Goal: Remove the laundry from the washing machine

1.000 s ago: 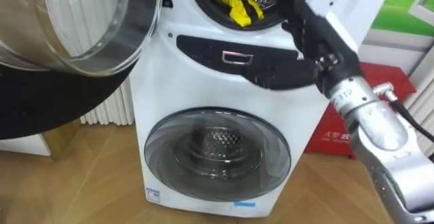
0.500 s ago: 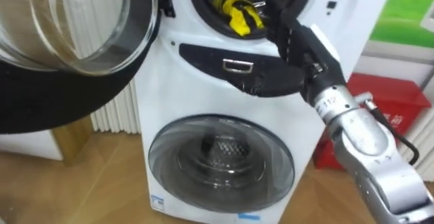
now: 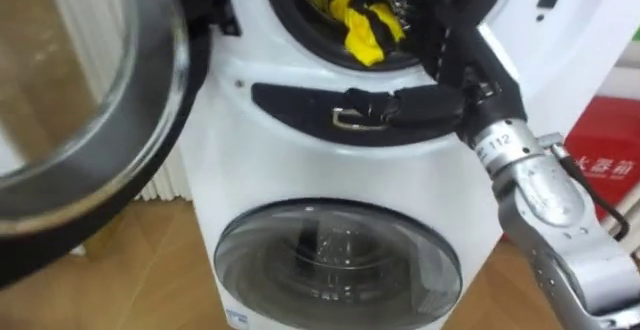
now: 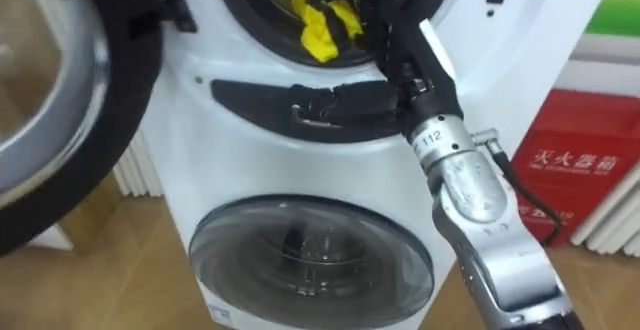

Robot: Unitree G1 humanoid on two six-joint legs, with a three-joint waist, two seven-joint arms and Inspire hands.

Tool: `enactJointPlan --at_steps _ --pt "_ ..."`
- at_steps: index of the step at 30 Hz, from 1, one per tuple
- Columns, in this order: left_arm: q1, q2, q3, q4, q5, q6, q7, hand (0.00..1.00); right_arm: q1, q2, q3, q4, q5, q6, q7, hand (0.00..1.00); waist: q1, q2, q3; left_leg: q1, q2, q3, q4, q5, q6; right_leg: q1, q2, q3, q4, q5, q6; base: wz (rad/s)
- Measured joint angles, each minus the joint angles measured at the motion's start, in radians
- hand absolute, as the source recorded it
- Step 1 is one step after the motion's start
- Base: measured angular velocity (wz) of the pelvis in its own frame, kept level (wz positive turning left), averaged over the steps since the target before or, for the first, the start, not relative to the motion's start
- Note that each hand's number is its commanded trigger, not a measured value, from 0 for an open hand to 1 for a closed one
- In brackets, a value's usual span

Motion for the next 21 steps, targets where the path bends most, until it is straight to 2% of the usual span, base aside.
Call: enactJointPlan --at_steps 1,2,3,4,5,6,7,8,9,10,11,12,13,14,15,17,21 --pt "-0.003 0.002 -0.001 -0.01 -0.002 0.005 0.0 0.0 0.0 -0.006 -0.002 -0.001 -0.004 0.0 -0.002 0.0 -0.021 -0.003 0.0016 0.015 -0.01 0.004 -0.003 -0.008 0.011 -0.031 -0.026 0.002 0.097 0.003 0.006 0.0" --pt "-0.016 0.003 -0.006 -0.011 -0.004 0.009 0.0 0.0 0.002 -0.014 -0.003 -0.001 -0.007 0.001 -0.004 0.0 -0.034 -0.004 0.0028 0.036 -0.022 0.004 -0.006 -0.02 0.024 -0.055 -0.047 0.012 0.177 0.017 0.027 0.05" --pt "-0.025 0.003 -0.007 -0.011 -0.004 0.01 0.0 0.0 0.007 -0.018 -0.003 -0.001 -0.007 0.001 -0.005 0.0 -0.037 0.0 0.0056 0.048 -0.025 0.003 -0.007 -0.027 0.029 -0.061 -0.049 0.022 0.207 0.029 0.037 0.0" --pt "-0.043 0.005 -0.013 -0.01 -0.017 0.01 0.002 0.0 0.027 -0.019 -0.011 -0.001 -0.008 -0.007 -0.01 0.0 -0.039 0.013 0.0123 0.073 -0.025 -0.004 -0.004 -0.043 0.035 -0.075 -0.045 0.044 0.258 0.07 0.039 -0.14" --pt "-0.054 0.013 -0.016 -0.012 -0.032 0.008 0.006 0.0 0.046 -0.019 -0.016 -0.002 -0.02 -0.01 -0.011 0.0 -0.041 0.029 0.0118 0.093 -0.017 -0.008 -0.01 -0.06 0.041 -0.1 -0.038 0.06 0.307 0.11 0.034 -0.18" --pt "-0.055 0.017 -0.015 -0.017 -0.03 0.007 0.009 0.0 0.052 -0.017 -0.017 -0.004 -0.034 -0.01 -0.01 0.0 -0.044 0.032 0.0118 0.101 -0.013 -0.014 -0.017 -0.065 0.05 -0.111 -0.029 0.068 0.314 0.101 0.031 -0.32" --pt "-0.061 0.026 -0.016 -0.028 -0.025 0.003 0.017 0.0 0.057 -0.015 -0.018 -0.007 -0.049 -0.009 -0.002 0.0 -0.044 0.038 0.014 0.113 -0.005 -0.031 -0.03 -0.06 0.047 -0.14 0.016 0.094 0.275 0.05 0.02 -0.21" --pt "-0.062 0.033 -0.016 -0.027 -0.022 0.001 0.022 0.0 0.059 -0.014 -0.018 -0.008 -0.051 -0.009 0.009 0.0 -0.059 0.041 0.014 0.117 0.011 -0.035 -0.04 -0.056 0.045 -0.17 0.056 0.093 0.196 0.024 0.008 -0.16" --pt "-0.062 0.034 -0.017 -0.027 -0.022 0.001 0.024 0.0 0.059 -0.014 -0.017 -0.008 -0.052 -0.009 0.012 0.0 -0.063 0.042 0.0138 0.117 0.017 -0.037 -0.042 -0.055 0.044 -0.188 0.078 0.097 0.146 0.022 0.005 0.0" --pt "-0.061 0.033 -0.021 -0.029 -0.023 -0.001 0.029 0.0 0.059 -0.014 -0.017 -0.014 -0.052 -0.006 0.014 0.0 -0.068 0.042 0.0134 0.121 0.022 -0.037 -0.045 -0.051 0.042 -0.214 0.113 0.112 0.03 0.033 -0.011 0.0" --pt "-0.053 0.03 -0.03 -0.032 -0.023 -0.002 0.031 0.0 0.059 -0.014 -0.016 -0.025 -0.052 0.006 0.019 0.0 -0.071 0.042 0.0138 0.127 0.021 -0.036 -0.048 -0.052 0.041 -0.228 0.129 0.12 -0.076 0.076 -0.027 0.08" --pt "-0.046 0.025 -0.03 -0.032 -0.023 -0.001 0.031 0.0 0.063 -0.014 -0.015 -0.026 -0.052 0.011 0.021 0.0 -0.076 0.045 0.0125 0.133 0.021 -0.039 -0.052 -0.052 0.04 -0.226 0.135 0.125 -0.098 0.109 -0.039 0.26" --pt "-0.032 0.019 -0.033 -0.036 -0.021 0.003 0.033 0.0 0.075 -0.014 -0.015 -0.028 -0.045 0.018 0.028 0.0 -0.083 0.05 0.0009 0.15 0.015 -0.054 -0.064 -0.051 0.037 -0.198 0.138 0.122 -0.137 0.146 -0.05 0.26" --pt "-0.007 0.019 -0.037 -0.048 -0.018 0.006 0.033 0.0 0.079 -0.014 -0.014 -0.033 -0.035 0.024 0.036 0.0 -0.082 0.052 -0.0042 0.163 0.014 -0.058 -0.076 -0.048 0.032 -0.176 0.137 0.11 -0.166 0.185 -0.054 0.19" --pt "0.003 0.019 -0.037 -0.049 -0.014 0.008 0.033 0.0 0.079 -0.014 -0.013 -0.034 -0.031 0.025 0.04 0.0 -0.081 0.054 -0.0039 0.167 0.014 -0.06 -0.082 -0.046 0.03 -0.169 0.137 0.107 -0.179 0.207 -0.056 0.04" --pt "0.028 0.019 -0.037 -0.036 0.004 0.013 0.035 0.0 0.079 -0.014 -0.012 -0.039 -0.007 0.025 0.043 0.0 -0.071 0.058 -0.0046 0.183 0.019 -0.064 -0.11 -0.037 0.017 -0.151 0.147 0.106 -0.212 0.23 -0.06 0.0" --pt "0.053 0.017 -0.036 -0.019 0.035 0.018 0.041 0.0 0.079 -0.014 -0.005 -0.04 0.0 0.025 0.043 0.0 -0.059 0.052 -0.007 0.186 0.025 -0.067 -0.129 -0.024 0.003 -0.155 0.152 0.099 -0.214 0.232 -0.072 0.02"
